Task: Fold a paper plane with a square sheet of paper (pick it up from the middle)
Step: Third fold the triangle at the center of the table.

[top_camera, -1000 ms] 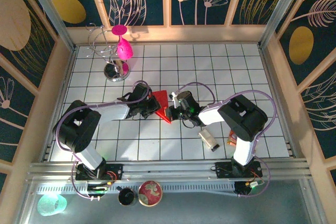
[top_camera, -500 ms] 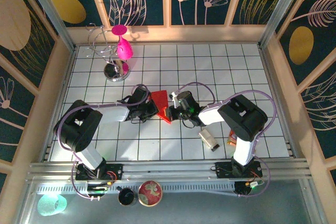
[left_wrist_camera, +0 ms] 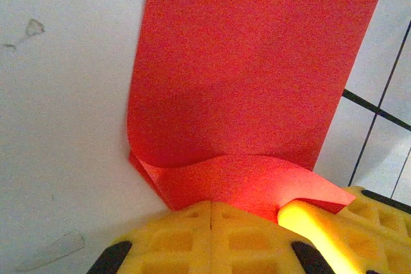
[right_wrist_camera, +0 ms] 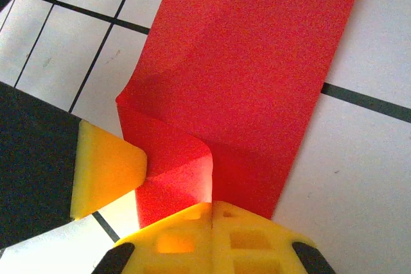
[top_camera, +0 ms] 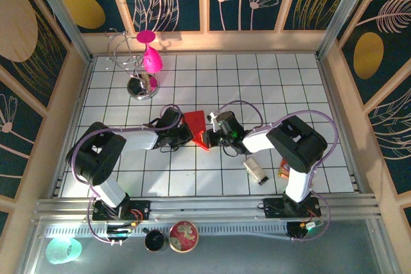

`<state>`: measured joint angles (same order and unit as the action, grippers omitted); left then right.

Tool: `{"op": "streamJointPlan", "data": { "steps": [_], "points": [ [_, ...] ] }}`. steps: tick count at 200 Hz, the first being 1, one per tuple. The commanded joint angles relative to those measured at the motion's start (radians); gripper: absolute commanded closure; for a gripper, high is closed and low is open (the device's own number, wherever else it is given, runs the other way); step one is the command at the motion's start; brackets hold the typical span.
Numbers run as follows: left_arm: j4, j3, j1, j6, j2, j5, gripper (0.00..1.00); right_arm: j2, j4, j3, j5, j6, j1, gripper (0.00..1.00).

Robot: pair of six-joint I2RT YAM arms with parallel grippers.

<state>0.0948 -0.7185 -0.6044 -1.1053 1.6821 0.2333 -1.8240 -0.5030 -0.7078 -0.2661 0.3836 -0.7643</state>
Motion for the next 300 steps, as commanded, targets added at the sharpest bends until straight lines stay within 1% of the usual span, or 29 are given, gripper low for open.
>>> {"op": "streamJointPlan", "data": {
  "steps": [1,3,14,25,34,54,65,75,89,98,130,185,226,266,300],
  "points": [
    [-0.014,0.030,-0.005,-0.016,0.053,-0.030,0.96,0.018,0.087,-0.030,0.021,0.044,0.012,0.90],
    [-0.014,0.030,-0.005,-0.016,0.055,-0.029,0.96,0.024,0.095,-0.032,0.023,0.050,0.014,0.87],
    [-0.012,0.032,-0.005,-0.017,0.059,-0.029,0.96,0.066,0.118,-0.039,0.036,0.075,0.025,0.77],
    [-0.011,0.033,-0.005,-0.015,0.063,-0.029,0.96,0.108,0.143,-0.042,0.047,0.097,0.037,0.68],
    [-0.009,0.033,-0.006,-0.014,0.064,-0.029,0.97,0.138,0.165,-0.045,0.053,0.111,0.047,0.65],
    [-0.006,0.033,-0.005,-0.014,0.065,-0.030,0.97,0.178,0.226,-0.053,0.068,0.151,0.071,0.62],
    [-0.004,0.034,-0.004,-0.014,0.065,-0.026,0.97,0.186,0.262,-0.063,0.048,0.158,0.078,0.64],
    [-0.005,0.036,-0.005,-0.013,0.064,-0.026,0.97,0.187,0.275,-0.072,0.004,0.151,0.079,0.69],
    [-0.004,0.037,-0.004,-0.011,0.061,-0.026,0.97,0.176,0.274,-0.084,-0.099,0.132,0.074,0.78],
    [-0.006,0.037,-0.005,-0.011,0.059,-0.026,0.97,0.168,0.280,-0.095,-0.144,0.122,0.066,0.82],
    [-0.004,0.043,-0.005,-0.012,0.054,-0.027,0.98,0.136,0.300,-0.127,-0.199,0.092,0.036,0.92],
    [0.005,0.046,-0.006,-0.013,0.050,-0.018,0.98,0.050,0.334,-0.189,-0.256,0.056,0.011,0.97],
    [0.019,0.049,-0.004,-0.017,0.055,-0.007,0.99,0.010,0.372,-0.208,-0.240,0.034,-0.007,0.98],
    [0.017,0.045,-0.004,-0.017,0.055,-0.005,0.98,0.006,0.376,-0.194,-0.212,0.030,-0.002,0.99],
    [0.013,0.043,-0.004,-0.016,0.051,-0.006,0.99,0.072,0.338,-0.147,-0.196,0.029,0.011,0.99]
  ]
}}
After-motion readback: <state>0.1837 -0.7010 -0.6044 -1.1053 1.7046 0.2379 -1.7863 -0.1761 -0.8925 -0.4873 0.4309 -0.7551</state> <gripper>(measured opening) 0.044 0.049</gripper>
